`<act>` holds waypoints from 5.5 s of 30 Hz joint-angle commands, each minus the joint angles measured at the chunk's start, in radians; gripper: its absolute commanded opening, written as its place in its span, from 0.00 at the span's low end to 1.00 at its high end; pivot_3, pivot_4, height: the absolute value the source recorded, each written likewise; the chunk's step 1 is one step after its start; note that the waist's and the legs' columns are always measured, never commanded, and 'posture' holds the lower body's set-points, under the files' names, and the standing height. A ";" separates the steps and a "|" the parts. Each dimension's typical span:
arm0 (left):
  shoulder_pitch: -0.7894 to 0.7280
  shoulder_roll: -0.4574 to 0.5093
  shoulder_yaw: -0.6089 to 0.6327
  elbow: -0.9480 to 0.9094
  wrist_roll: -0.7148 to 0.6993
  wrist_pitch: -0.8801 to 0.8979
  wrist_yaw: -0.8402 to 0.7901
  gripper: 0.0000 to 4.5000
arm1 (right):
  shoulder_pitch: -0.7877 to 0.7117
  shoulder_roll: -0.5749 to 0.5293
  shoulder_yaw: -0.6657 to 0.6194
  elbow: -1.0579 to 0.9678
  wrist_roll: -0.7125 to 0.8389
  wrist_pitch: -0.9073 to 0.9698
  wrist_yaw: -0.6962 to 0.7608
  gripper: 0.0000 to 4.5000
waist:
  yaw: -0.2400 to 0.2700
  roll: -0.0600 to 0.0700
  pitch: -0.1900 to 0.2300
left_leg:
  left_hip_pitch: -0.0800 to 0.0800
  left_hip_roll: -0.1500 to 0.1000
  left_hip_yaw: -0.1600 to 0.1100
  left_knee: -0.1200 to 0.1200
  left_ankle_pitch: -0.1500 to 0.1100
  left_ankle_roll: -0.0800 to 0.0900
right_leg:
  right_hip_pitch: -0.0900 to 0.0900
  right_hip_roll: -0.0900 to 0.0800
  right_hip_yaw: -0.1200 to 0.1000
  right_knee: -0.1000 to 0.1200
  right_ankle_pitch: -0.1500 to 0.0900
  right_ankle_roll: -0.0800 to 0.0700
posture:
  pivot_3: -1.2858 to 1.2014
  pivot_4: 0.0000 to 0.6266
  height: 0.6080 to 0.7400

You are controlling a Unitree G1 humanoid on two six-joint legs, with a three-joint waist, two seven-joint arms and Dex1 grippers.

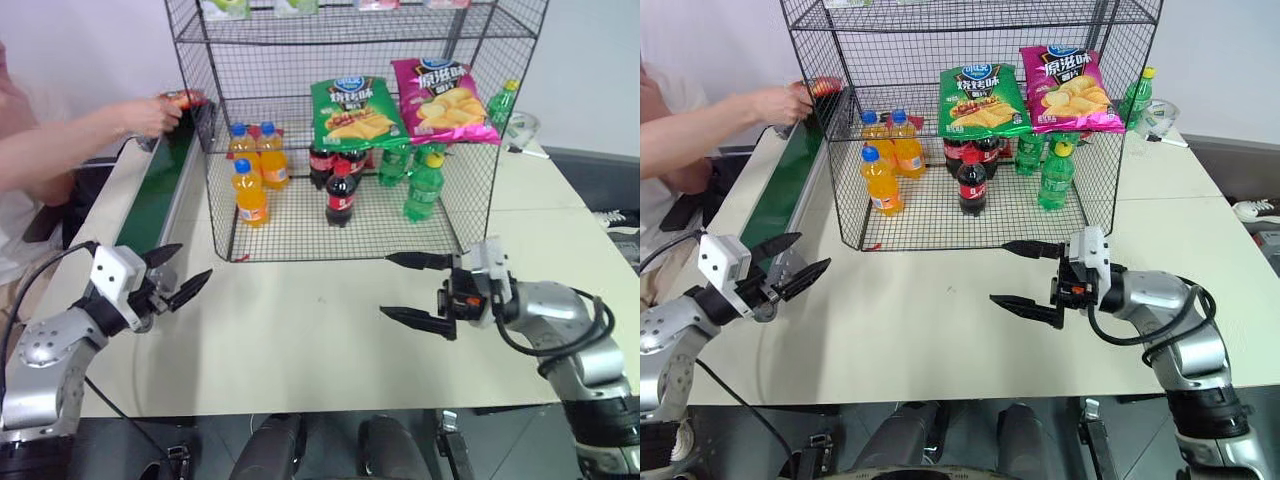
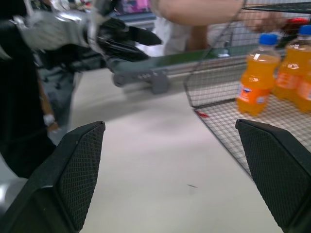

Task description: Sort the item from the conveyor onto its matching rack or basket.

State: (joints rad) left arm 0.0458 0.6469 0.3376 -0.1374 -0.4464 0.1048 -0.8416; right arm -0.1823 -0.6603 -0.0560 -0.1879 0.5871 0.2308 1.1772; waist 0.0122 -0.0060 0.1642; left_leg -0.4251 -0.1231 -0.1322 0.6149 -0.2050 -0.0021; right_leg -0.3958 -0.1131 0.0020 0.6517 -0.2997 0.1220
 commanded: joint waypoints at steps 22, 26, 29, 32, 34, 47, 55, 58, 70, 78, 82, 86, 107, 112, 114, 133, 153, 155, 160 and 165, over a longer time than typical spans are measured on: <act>0.201 -0.015 0.145 -0.069 0.074 -0.219 0.041 0.84 | -0.017 0.016 -0.005 0.036 -0.049 -0.065 0.019 1.00 | -0.001 0.000 0.000 | 0.000 0.000 0.000 -0.001 0.000 0.000 | 0.000 0.000 0.000 -0.001 0.000 -0.001 | 0.52 0.24 1.00; 0.267 0.008 0.203 -0.006 0.285 -0.527 0.086 0.84 | 0.005 0.023 0.004 0.033 -0.047 -0.078 0.031 1.00 | 0.001 0.000 0.000 | 0.000 0.000 0.000 -0.001 0.000 0.000 | 0.000 0.000 -0.001 -0.002 0.000 -0.001 | 0.52 0.24 1.00; 0.306 0.017 0.253 0.071 0.449 -0.685 0.188 0.84 | 0.001 0.032 0.017 0.042 -0.052 -0.086 0.037 1.00 | 0.001 0.000 0.000 | 0.000 0.000 0.000 -0.001 0.000 0.000 | 0.001 -0.001 -0.001 -0.003 0.000 -0.001 | 0.52 0.24 1.00; 0.371 0.035 0.335 0.156 0.616 -0.919 0.294 0.84 | -0.022 0.044 0.026 0.062 -0.054 -0.086 0.043 1.00 | -0.003 -0.001 0.000 | 0.000 0.000 0.000 -0.001 -0.002 -0.002 | 0.001 0.000 0.000 -0.003 -0.001 -0.002 | 0.52 0.24 1.00; 0.399 0.047 0.373 0.219 0.701 -1.009 0.368 0.84 | -0.029 0.046 0.030 0.072 -0.056 -0.089 0.052 1.00 | -0.001 -0.001 0.000 | 0.000 0.000 0.000 -0.001 -0.002 -0.002 | 0.001 0.000 0.000 -0.004 -0.001 -0.002 | 0.52 0.24 1.00; 0.477 0.085 0.399 0.410 0.913 -1.070 0.702 0.84 | -0.054 0.053 0.044 0.111 -0.069 -0.104 0.088 1.00 | -0.001 -0.001 0.000 | 0.000 0.000 0.000 -0.002 -0.002 -0.002 | 0.000 0.000 -0.002 -0.002 0.001 0.001 | 0.52 0.24 1.00; 0.462 0.123 0.353 0.436 0.999 -1.014 0.836 0.84 | -0.047 0.048 0.039 0.101 -0.070 -0.096 0.082 1.00 | 0.000 -0.001 0.000 | 0.000 0.000 0.000 -0.001 -0.002 -0.002 | 0.000 0.000 -0.002 -0.002 0.001 0.002 | 0.52 0.24 1.00; 0.455 0.141 0.327 0.461 1.001 -0.998 0.862 0.84 | -0.045 0.049 0.039 0.098 -0.070 -0.095 0.077 1.00 | 0.000 -0.001 0.000 | 0.001 0.000 0.000 -0.002 -0.002 -0.002 | 0.000 0.000 -0.002 -0.002 0.001 0.002 | 0.52 0.24 1.00; 0.420 0.165 0.206 0.475 0.994 -0.945 0.904 0.84 | -0.046 0.048 0.034 0.096 -0.068 -0.099 0.060 1.00 | -0.001 -0.001 0.000 | 0.001 0.000 0.000 -0.001 -0.002 -0.002 | 0.000 0.000 -0.002 -0.001 0.002 0.002 | 0.52 0.24 1.00; 0.422 0.181 0.167 0.488 0.995 -0.933 0.934 0.84 | -0.049 0.043 0.042 0.076 -0.063 -0.073 0.068 1.00 | 0.000 -0.001 0.000 | 0.001 0.000 0.000 -0.001 -0.002 -0.002 | 0.000 0.000 -0.002 0.000 0.002 0.003 | 0.52 0.24 1.00; 0.421 0.184 0.149 0.479 0.990 -0.933 0.943 0.84 | -0.058 0.045 0.042 0.077 -0.066 -0.068 0.063 1.00 | -0.001 -0.001 -0.001 | 0.001 0.000 0.000 -0.001 -0.002 -0.002 | 0.000 0.000 -0.002 0.000 0.002 0.003 | 0.52 0.24 1.00; 0.418 0.185 0.136 0.480 0.988 -0.929 0.943 0.84 | -0.061 0.046 0.040 0.078 -0.070 -0.075 0.060 1.00 | -0.001 -0.001 -0.001 | 0.001 0.000 0.000 -0.001 -0.002 -0.002 | 0.000 0.000 -0.002 0.000 0.002 0.003 | 0.52 0.24 1.00; 0.377 0.192 0.089 0.449 0.979 -0.894 0.956 0.84 | -0.036 0.044 0.035 0.089 -0.076 -0.103 0.060 1.00 | -0.001 -0.001 -0.001 | 0.001 0.000 0.000 -0.001 -0.001 0.000 | 0.000 0.000 -0.002 0.001 0.002 0.003 | 0.52 0.24 1.00; 0.352 0.190 0.063 0.447 0.975 -0.883 0.951 0.84 | -0.031 0.043 0.034 0.091 -0.078 -0.109 0.059 1.00 | -0.001 -0.001 -0.001 | 0.002 0.000 0.000 -0.001 -0.001 0.000 | 0.000 0.000 -0.002 0.001 0.002 0.003 | 0.52 0.24 1.00; 0.340 0.188 0.050 0.446 0.976 -0.884 0.946 0.84 | -0.031 0.043 0.034 0.091 -0.080 -0.110 0.058 1.00 | -0.001 -0.001 -0.001 | 0.002 0.000 0.000 -0.001 -0.001 0.000 | 0.000 0.000 -0.002 0.001 0.002 0.003 | 0.52 0.24 1.00; 0.320 0.160 0.117 0.291 0.906 -0.799 0.958 0.01 | -0.027 0.056 0.004 0.091 -0.070 -0.118 0.031 1.00 | 0.000 -0.001 -0.001 | 0.002 0.000 0.000 0.000 -0.001 0.000 | 0.001 0.000 -0.002 0.002 0.002 0.003 | 0.52 0.24 1.00; 0.018 0.123 0.041 -0.218 0.901 -0.560 0.745 0.01 | -0.025 0.314 -0.086 -0.030 -0.250 -0.300 -0.521 1.00 | 0.001 -0.001 -0.001 | 0.004 -0.001 0.000 0.000 0.001 -0.001 | 0.001 0.001 -0.002 0.005 0.002 0.003 | 0.52 0.24 1.00; -0.058 0.114 0.006 -0.220 0.932 -0.517 0.736 0.01 | 0.007 0.337 -0.068 -0.067 -0.286 -0.308 -0.575 1.00 | 0.001 -0.001 -0.001 | 0.004 0.000 -0.001 0.000 0.001 -0.002 | 0.000 0.002 -0.002 0.007 0.002 0.003 | 0.52 0.24 1.00; -0.208 0.092 -0.069 -0.163 0.992 -0.476 0.755 0.01 | 0.014 0.354 -0.050 -0.101 -0.358 -0.319 -0.663 1.00 | -0.003 -0.001 -0.001 | 0.005 0.000 0.000 0.000 0.002 -0.003 | 0.000 0.004 0.000 0.011 0.002 0.003 | 0.52 0.24 1.00; -0.352 0.058 -0.148 -0.094 1.047 -0.448 0.785 0.01 | 0.027 0.363 -0.017 -0.125 -0.343 -0.308 -0.668 1.00 | -0.003 -0.001 -0.001 | 0.005 0.000 0.000 0.000 0.003 -0.004 | 0.001 0.006 0.000 0.011 0.002 0.003 | 0.52 0.24 1.00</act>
State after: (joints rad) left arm -0.2752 0.7017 0.1919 -0.2362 0.5792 -0.3530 -0.0829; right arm -0.1540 -0.3029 -0.0774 -0.2636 0.2389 -0.0642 0.5159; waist 0.0093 -0.0069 0.1631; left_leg -0.4201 -0.1231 -0.1322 0.6147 -0.2024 -0.0061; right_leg -0.3950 -0.1069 0.0023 0.6627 -0.2979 0.1247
